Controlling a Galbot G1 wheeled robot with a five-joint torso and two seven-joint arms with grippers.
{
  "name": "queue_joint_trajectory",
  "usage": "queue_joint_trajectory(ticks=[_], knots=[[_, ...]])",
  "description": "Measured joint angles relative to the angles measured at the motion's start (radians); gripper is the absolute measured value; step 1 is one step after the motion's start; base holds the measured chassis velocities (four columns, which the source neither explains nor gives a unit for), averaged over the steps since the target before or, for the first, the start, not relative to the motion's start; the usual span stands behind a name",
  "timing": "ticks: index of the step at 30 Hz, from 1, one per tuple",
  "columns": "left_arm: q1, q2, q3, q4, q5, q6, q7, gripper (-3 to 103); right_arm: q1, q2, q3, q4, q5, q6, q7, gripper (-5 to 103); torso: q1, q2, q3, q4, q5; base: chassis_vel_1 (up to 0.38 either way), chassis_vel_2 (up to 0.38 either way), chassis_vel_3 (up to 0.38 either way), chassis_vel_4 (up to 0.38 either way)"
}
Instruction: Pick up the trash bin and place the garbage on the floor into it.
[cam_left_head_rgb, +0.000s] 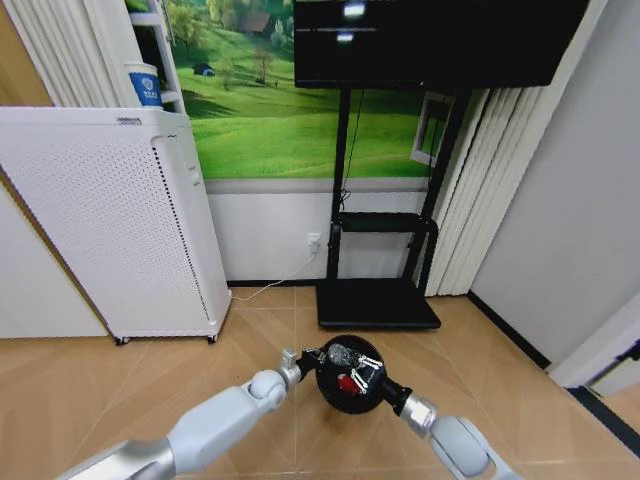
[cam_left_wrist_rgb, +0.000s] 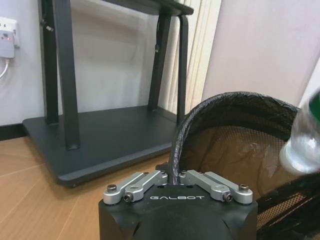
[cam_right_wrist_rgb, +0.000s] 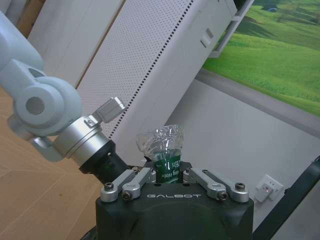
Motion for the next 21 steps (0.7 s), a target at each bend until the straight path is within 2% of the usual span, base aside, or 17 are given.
queue_joint_trajectory(ticks=[6, 9, 14, 17, 18, 21], knots=[[-0.002, 0.006, 0.0, -0.021, -0.006, 0.002, -0.003, 3, -0.003, -0.001, 0.001, -0.001, -0.003, 0.014, -0.009, 16, 0.0, 0.0, 0.0, 0.0001, 0.0, 0.0, 0.0, 0.0, 0.0], [-0.002, 0.008, -0.008, -0.023, -0.006, 0.002, -0.004, 3, -0.003, -0.003, 0.003, 0.0, -0.001, 0.016, -0.022, 31, 0.0, 0.0, 0.0, 0.0001, -0.0001, 0.0, 0.0, 0.0, 0.0], [0.0, 0.015, -0.012, -0.026, -0.006, 0.002, -0.004, 3, -0.004, -0.004, 0.004, 0.0, -0.001, 0.016, -0.025, 41, 0.0, 0.0, 0.0, 0.0, -0.0001, 0.0, 0.0, 0.0, 0.0], [0.01, 0.019, -0.017, -0.033, -0.006, 0.003, -0.006, 3, -0.006, -0.001, 0.006, 0.002, -0.002, 0.016, -0.025, 58, 0.0, 0.0, 0.0, 0.0001, -0.0001, 0.0, 0.0, 0.0, 0.0], [0.01, 0.019, -0.017, -0.033, -0.006, 0.003, -0.006, 3, -0.006, -0.001, 0.006, 0.002, -0.002, 0.016, -0.025, 58, 0.0, 0.0, 0.0, 0.0001, -0.0001, 0.0, 0.0, 0.0, 0.0], [0.016, 0.02, -0.021, -0.036, -0.007, 0.004, -0.007, 3, -0.008, 0.0, 0.007, 0.0, -0.003, 0.017, -0.023, 74, 0.0, 0.0, 0.0, 0.0001, -0.0001, 0.0, 0.0, 0.0, 0.0]])
